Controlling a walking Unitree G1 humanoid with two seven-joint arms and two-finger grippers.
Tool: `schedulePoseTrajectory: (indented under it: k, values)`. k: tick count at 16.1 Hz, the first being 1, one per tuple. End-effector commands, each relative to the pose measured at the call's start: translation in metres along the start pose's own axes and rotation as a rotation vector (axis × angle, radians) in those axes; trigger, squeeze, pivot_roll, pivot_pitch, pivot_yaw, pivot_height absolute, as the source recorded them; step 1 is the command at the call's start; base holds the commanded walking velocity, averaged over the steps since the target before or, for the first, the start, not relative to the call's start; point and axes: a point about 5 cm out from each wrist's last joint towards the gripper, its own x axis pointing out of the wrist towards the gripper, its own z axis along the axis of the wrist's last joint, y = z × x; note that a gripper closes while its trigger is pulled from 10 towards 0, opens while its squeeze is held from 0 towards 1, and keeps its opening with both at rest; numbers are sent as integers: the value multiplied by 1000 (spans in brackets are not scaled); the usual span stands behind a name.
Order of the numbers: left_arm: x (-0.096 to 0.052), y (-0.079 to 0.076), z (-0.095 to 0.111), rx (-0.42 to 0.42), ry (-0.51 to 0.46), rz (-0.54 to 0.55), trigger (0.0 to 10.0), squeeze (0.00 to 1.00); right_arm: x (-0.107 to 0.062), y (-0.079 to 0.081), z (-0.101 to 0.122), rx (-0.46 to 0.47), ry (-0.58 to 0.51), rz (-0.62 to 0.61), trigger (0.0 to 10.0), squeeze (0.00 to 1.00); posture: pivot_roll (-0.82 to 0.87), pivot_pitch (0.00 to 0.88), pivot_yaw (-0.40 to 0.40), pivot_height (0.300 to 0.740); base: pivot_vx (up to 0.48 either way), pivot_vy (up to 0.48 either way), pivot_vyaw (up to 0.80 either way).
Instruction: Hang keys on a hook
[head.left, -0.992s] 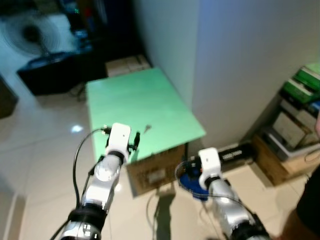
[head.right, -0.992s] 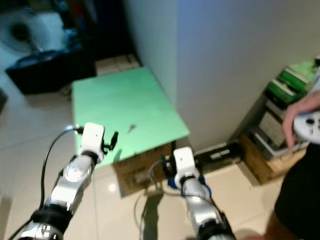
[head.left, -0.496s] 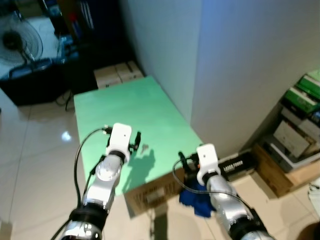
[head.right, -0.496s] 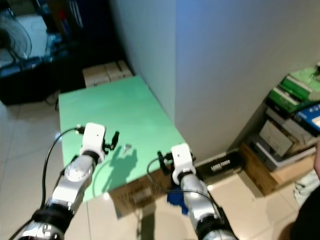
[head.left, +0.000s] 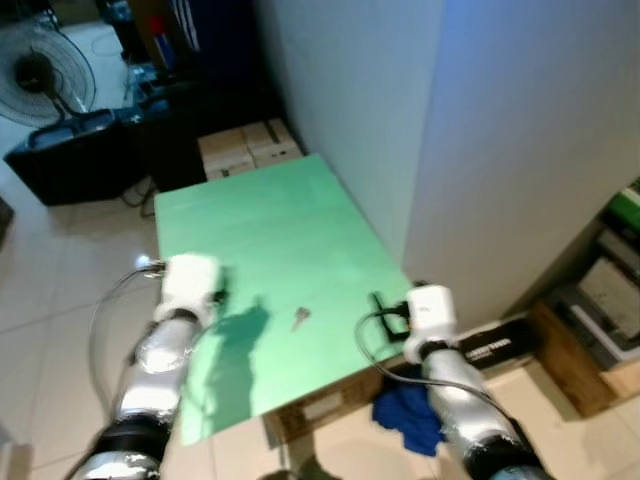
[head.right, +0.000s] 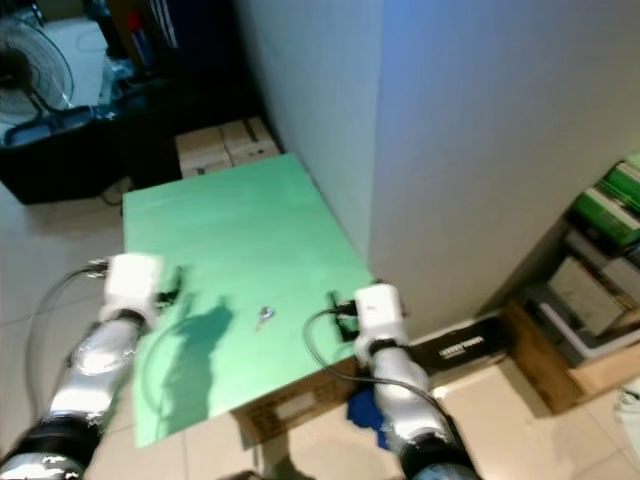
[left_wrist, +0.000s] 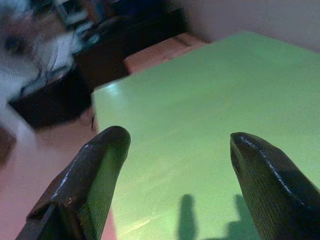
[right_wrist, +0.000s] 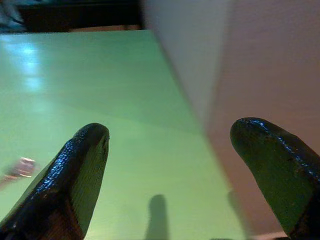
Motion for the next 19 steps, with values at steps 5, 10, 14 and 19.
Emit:
schedulePoseTrajectory:
  k: [5, 10, 14, 19]
  values:
    - [-43, -30, -49, -304, 66, -106, 10000, 0, -5, 4, -8, -2, 11, -6, 10000, 0, -69, 0, 95, 740, 0, 0, 0]
    - [-43, -45, -36, -403, -70, -207, 10000, 0, -9, 2, -5, 12, -51, -7, 10000, 0, -75, 0, 77, 740, 0, 0, 0]
    - [-41, -54, -45, -354, -37, -239, 10000, 0, -10, 2, -7, -30, -33, 1, 10000, 0, -83, 0, 82, 740, 0, 0, 0]
    - [-33, -48, -47, -359, -29, -218, 10000, 0, -4, 1, 3, -22, -79, -33, 10000, 0, -86, 0, 87, 740, 0, 0, 0]
